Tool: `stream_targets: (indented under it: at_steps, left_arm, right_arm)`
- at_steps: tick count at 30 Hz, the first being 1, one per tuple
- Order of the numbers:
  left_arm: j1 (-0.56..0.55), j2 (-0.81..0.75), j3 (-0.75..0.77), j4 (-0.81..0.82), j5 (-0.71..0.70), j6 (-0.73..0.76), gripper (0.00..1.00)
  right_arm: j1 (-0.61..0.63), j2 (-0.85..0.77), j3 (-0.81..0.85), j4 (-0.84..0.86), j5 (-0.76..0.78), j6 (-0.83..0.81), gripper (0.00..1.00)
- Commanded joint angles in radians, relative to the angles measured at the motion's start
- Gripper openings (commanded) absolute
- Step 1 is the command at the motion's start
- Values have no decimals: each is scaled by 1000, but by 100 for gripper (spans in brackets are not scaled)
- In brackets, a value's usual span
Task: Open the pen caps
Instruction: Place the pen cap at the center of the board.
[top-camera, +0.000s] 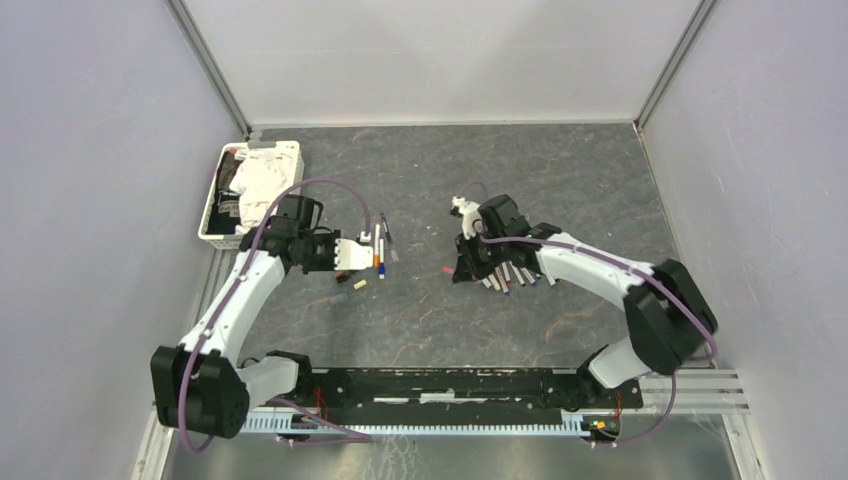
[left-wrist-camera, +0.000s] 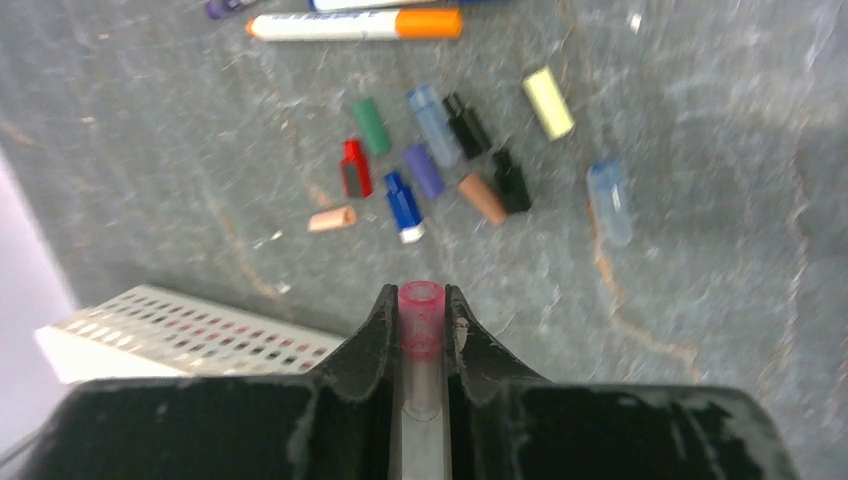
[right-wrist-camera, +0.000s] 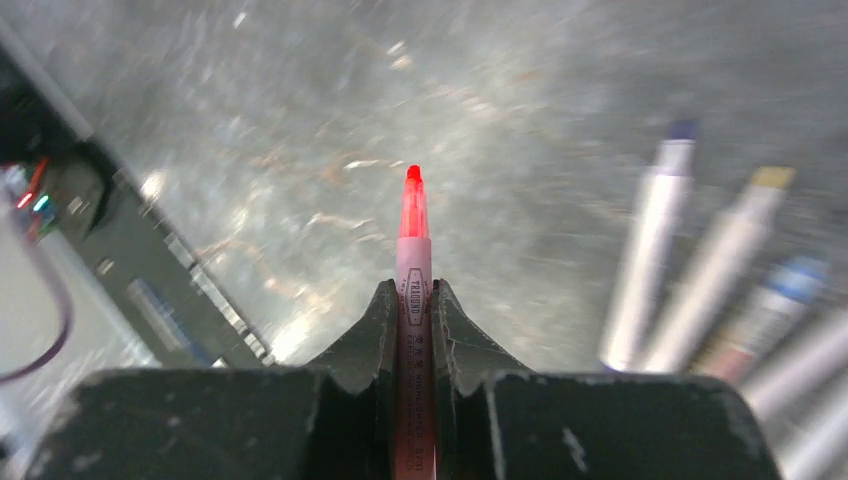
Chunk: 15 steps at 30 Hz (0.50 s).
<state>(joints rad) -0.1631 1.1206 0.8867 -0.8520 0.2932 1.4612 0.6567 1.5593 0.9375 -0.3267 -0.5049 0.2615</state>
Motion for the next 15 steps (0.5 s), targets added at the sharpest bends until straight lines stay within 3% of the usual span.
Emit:
stream_targets:
  at_steps: [1,4,15]
  left_arm:
    - [1,87,-39,90,131,-225,2]
    - [0,136,-89,164,139,-283,4]
    - [-1,209,-183,295,135,-362,32]
  right_arm:
    - [-22,-193,-62,87,477,2,0]
    - [-39,-276,-154,169,610,40,0]
    - [-64,-299,-323,317,909,75,0]
